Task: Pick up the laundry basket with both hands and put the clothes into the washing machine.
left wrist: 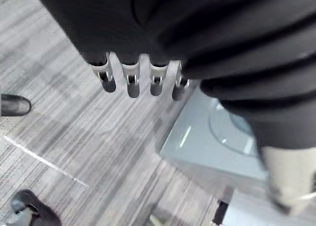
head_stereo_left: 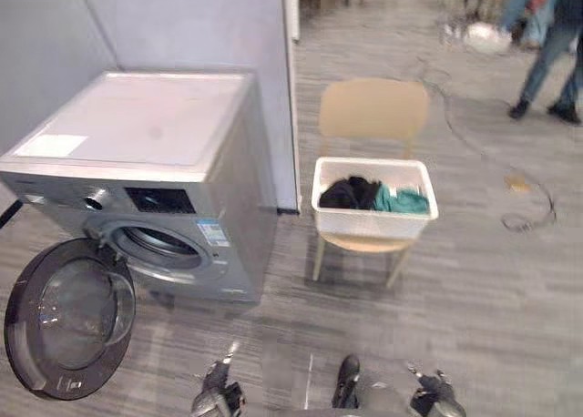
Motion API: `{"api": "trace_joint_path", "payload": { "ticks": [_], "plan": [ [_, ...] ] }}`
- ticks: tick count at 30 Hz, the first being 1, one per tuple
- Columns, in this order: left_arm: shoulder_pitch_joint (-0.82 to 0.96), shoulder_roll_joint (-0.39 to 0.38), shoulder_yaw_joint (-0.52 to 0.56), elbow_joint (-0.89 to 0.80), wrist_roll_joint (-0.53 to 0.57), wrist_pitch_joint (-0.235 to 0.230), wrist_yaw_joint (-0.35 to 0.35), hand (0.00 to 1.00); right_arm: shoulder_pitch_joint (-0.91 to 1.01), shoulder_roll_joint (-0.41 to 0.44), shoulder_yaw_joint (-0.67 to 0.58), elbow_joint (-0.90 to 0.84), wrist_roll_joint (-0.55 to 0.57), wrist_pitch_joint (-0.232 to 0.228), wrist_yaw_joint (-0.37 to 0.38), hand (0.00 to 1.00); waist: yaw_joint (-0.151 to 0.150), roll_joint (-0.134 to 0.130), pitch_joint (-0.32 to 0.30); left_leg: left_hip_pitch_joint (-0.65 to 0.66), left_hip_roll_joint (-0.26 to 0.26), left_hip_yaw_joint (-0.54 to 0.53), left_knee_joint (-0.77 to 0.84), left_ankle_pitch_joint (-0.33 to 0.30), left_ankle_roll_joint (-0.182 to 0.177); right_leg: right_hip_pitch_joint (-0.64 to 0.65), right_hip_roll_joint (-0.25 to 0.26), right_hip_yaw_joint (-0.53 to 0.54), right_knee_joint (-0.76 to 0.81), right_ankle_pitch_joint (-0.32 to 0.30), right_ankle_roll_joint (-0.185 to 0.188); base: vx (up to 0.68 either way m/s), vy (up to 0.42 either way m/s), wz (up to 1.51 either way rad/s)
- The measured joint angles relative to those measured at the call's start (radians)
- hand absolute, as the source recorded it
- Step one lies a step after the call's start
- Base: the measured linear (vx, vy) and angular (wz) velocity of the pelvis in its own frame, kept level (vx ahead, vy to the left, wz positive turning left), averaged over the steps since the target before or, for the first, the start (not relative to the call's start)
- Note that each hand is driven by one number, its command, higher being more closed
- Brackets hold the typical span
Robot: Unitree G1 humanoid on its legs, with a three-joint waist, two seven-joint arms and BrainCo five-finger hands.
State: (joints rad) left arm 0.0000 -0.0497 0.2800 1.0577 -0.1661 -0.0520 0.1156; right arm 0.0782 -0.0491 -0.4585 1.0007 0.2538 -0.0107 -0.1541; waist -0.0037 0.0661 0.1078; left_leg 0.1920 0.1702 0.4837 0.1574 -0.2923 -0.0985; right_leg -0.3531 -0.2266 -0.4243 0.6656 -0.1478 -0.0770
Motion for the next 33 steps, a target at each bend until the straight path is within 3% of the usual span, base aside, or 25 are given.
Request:
{"api": "trace_joint_path", "payload": {
  "ticks": [1, 2, 4, 7, 9, 10, 11, 12, 14, 15, 16, 18, 19, 21, 24, 26, 29, 30, 31, 32, 33],
  "plan": [
    [0.01, 0.006, -0.03, 0.011, 0.001, 0.003, 0.0, 0.0, 0.019, 0.0, -0.027, 0.031, -0.002, 0.004, -0.004, 0.0, -0.017, -0.011, 0.005, 0.014, -0.015, -0.024, -0.023, 0.013, -0.021, 0.063, -0.033, 0.008, -0.033, -0.056, 0.102, 0.05, -0.18, 0.47],
    [0.017, 0.011, -0.039, 0.01, -0.001, 0.004, -0.001, 0.0, 0.023, 0.005, -0.04, 0.05, -0.003, 0.01, -0.005, 0.0, -0.019, -0.027, 0.006, 0.029, -0.017, -0.026, -0.032, 0.02, -0.033, 0.099, -0.024, 0.024, -0.099, -0.108, 0.138, 0.07, -0.211, 0.14],
    [0.021, 0.028, -0.036, 0.038, 0.004, 0.01, 0.001, 0.0, 0.021, 0.001, -0.066, 0.075, 0.0, 0.018, -0.006, 0.0, -0.021, 0.011, 0.011, 0.03, 0.04, -0.027, -0.027, 0.077, -0.061, 0.153, 0.068, 0.013, -0.214, -0.06, 0.094, 0.13, -0.253, -0.19],
    [0.022, 0.041, -0.035, 0.043, 0.003, 0.012, 0.004, 0.0, 0.023, 0.013, -0.082, 0.078, 0.002, 0.017, -0.015, 0.0, -0.036, 0.009, 0.013, -0.027, 0.117, -0.062, 0.121, 0.088, -0.063, 0.232, 0.124, -0.032, -0.315, -0.047, 0.075, 0.1, -0.244, 0.22],
    [0.029, 0.042, -0.032, 0.037, 0.001, 0.014, 0.004, 0.0, 0.026, 0.017, -0.078, 0.083, 0.002, 0.016, -0.017, 0.0, -0.031, 0.0, 0.019, -0.103, 0.194, -0.076, 0.34, 0.111, -0.027, 0.296, 0.175, -0.036, -0.401, -0.033, 0.071, 0.04, -0.173, -0.01],
    [0.034, 0.058, -0.022, 0.031, 0.003, 0.015, 0.01, 0.0, 0.021, 0.017, -0.066, 0.082, 0.001, 0.013, -0.017, 0.0, -0.019, -0.002, 0.028, -0.163, 0.248, -0.088, 0.523, 0.171, 0.069, 0.349, 0.202, -0.024, -0.446, -0.026, 0.06, 0.07, -0.187, -0.43],
    [0.049, 0.062, -0.01, 0.03, 0.002, 0.019, 0.018, 0.0, 0.015, 0.018, -0.045, 0.081, 0.001, 0.012, -0.017, 0.0, -0.009, -0.012, 0.04, -0.235, 0.278, -0.128, 0.697, 0.195, 0.113, 0.396, 0.224, 0.001, -0.48, -0.023, 0.052, 0.1, -0.158, -0.48],
    [0.057, 0.06, -0.001, 0.028, 0.0, 0.013, 0.02, 0.0, 0.006, 0.015, -0.041, 0.081, 0.001, 0.011, -0.017, 0.0, -0.009, -0.008, 0.043, -0.269, 0.264, -0.155, 0.757, 0.18, 0.104, 0.408, 0.225, 0.014, -0.487, -0.024, 0.032, 0.16, -0.063, -0.56],
    [0.071, 0.06, 0.012, 0.009, -0.021, 0.01, 0.02, 0.0, -0.025, 0.004, -0.038, 0.077, 0.001, 0.009, -0.017, 0.0, 0.005, -0.005, 0.049, -0.385, 0.105, -0.251, 0.772, 0.109, 0.041, 0.435, 0.21, 0.074, -0.518, -0.022, 0.022, 0.15, 0.031, -0.68],
    [0.071, 0.058, 0.026, 0.008, -0.022, 0.009, 0.02, 0.0, -0.032, 0.002, -0.039, 0.08, 0.001, 0.01, -0.017, 0.0, 0.017, -0.005, 0.054, -0.401, 0.066, -0.264, 0.726, 0.101, 0.03, 0.438, 0.206, 0.09, -0.525, -0.019, 0.024, 0.17, 0.059, -0.91],
    [0.082, 0.06, 0.046, 0.008, -0.022, 0.005, 0.02, 0.0, -0.048, 0.003, -0.043, 0.086, -0.001, 0.012, -0.017, 0.0, 0.029, -0.003, 0.056, -0.419, 0.025, -0.252, 0.581, 0.098, 0.026, 0.442, 0.203, 0.114, -0.54, -0.011, 0.034, 0.24, 0.101, -0.79],
    [0.09, 0.06, 0.091, 0.008, -0.022, 0.01, 0.02, 0.0, -0.049, 0.031, -0.044, 0.071, -0.003, 0.013, -0.017, 0.0, 0.028, -0.007, 0.065, -0.426, 0.015, -0.193, 0.346, 0.105, 0.029, 0.482, 0.201, 0.123, -0.574, -0.013, 0.049, 0.26, 0.107, -0.37],
    [0.09, 0.049, 0.13, 0.007, -0.022, 0.011, 0.019, 0.0, -0.044, 0.038, -0.055, 0.061, -0.004, 0.013, -0.018, 0.0, 0.026, -0.011, 0.068, -0.418, 0.01, -0.156, 0.229, 0.125, 0.038, 0.499, 0.193, 0.113, -0.591, -0.015, 0.072, 0.23, 0.098, 0.07],
    [0.101, 0.038, 0.176, 0.012, -0.022, 0.012, 0.02, 0.0, -0.043, 0.041, -0.056, 0.031, -0.011, 0.01, -0.019, 0.0, 0.032, -0.027, 0.066, -0.396, -0.04, -0.124, 0.093, 0.274, 0.079, 0.528, 0.15, 0.125, -0.619, -0.028, 0.129, 0.45, 0.244, 0.04],
    [0.098, 0.035, 0.209, 0.016, -0.02, 0.027, 0.02, 0.0, -0.077, 0.048, -0.056, 0.027, -0.012, 0.009, -0.018, 0.0, 0.047, -0.047, 0.072, -0.396, -0.089, -0.089, 0.137, 0.224, 0.174, 0.542, 0.086, 0.133, -0.618, -0.02, 0.171, 0.42, 0.227, -0.11],
    [0.097, 0.043, 0.215, 0.034, -0.021, 0.027, 0.02, 0.0, -0.081, 0.054, -0.056, 0.028, -0.012, 0.005, -0.017, 0.0, 0.05, -0.054, 0.068, -0.374, -0.101, -0.084, 0.169, 0.181, 0.183, 0.563, 0.067, 0.14, -0.611, -0.008, 0.177, 0.34, 0.179, -0.13],
    [0.096, 0.055, 0.188, 0.043, -0.023, 0.027, 0.019, 0.0, -0.081, 0.056, -0.064, 0.034, -0.011, -0.008, -0.015, 0.0, 0.048, -0.059, 0.059, -0.281, -0.14, -0.068, 0.112, 0.145, 0.186, 0.537, 0.022, 0.165, -0.456, -0.007, 0.178, 0.32, 0.2, -0.25],
    [0.095, 0.059, 0.166, 0.041, -0.024, 0.027, 0.02, 0.0, -0.074, 0.054, -0.072, 0.035, -0.011, -0.008, -0.014, 0.0, 0.043, -0.053, 0.053, -0.226, -0.157, -0.066, 0.055, 0.145, 0.186, 0.458, -0.008, 0.188, -0.264, -0.006, 0.179, 0.25, 0.187, -0.22],
    [0.093, 0.064, 0.146, 0.042, -0.024, 0.027, 0.02, 0.0, -0.07, 0.054, -0.073, 0.036, -0.011, -0.008, -0.013, 0.0, 0.039, -0.054, 0.052, -0.209, -0.163, -0.065, 0.038, 0.145, 0.186, 0.419, -0.023, 0.193, -0.175, 0.003, 0.189, 0.23, 0.172, -0.07],
    [0.079, 0.075, 0.101, 0.041, -0.025, 0.027, 0.02, 0.0, -0.061, 0.053, -0.074, 0.035, -0.009, -0.007, -0.013, 0.0, 0.027, -0.06, 0.054, -0.177, -0.174, -0.069, 0.013, 0.143, 0.189, 0.335, -0.054, 0.214, 0.019, 0.043, 0.181, 0.17, 0.109, 0.17],
    [0.071, 0.08, 0.086, 0.041, -0.027, 0.027, 0.02, 0.0, -0.058, 0.053, -0.074, 0.035, -0.009, -0.005, -0.013, 0.0, 0.019, -0.06, 0.054, -0.166, -0.174, -0.071, 0.012, 0.142, 0.192, 0.299, -0.061, 0.224, 0.105, 0.05, 0.174, 0.23, 0.107, 0.25]
  ]
}}
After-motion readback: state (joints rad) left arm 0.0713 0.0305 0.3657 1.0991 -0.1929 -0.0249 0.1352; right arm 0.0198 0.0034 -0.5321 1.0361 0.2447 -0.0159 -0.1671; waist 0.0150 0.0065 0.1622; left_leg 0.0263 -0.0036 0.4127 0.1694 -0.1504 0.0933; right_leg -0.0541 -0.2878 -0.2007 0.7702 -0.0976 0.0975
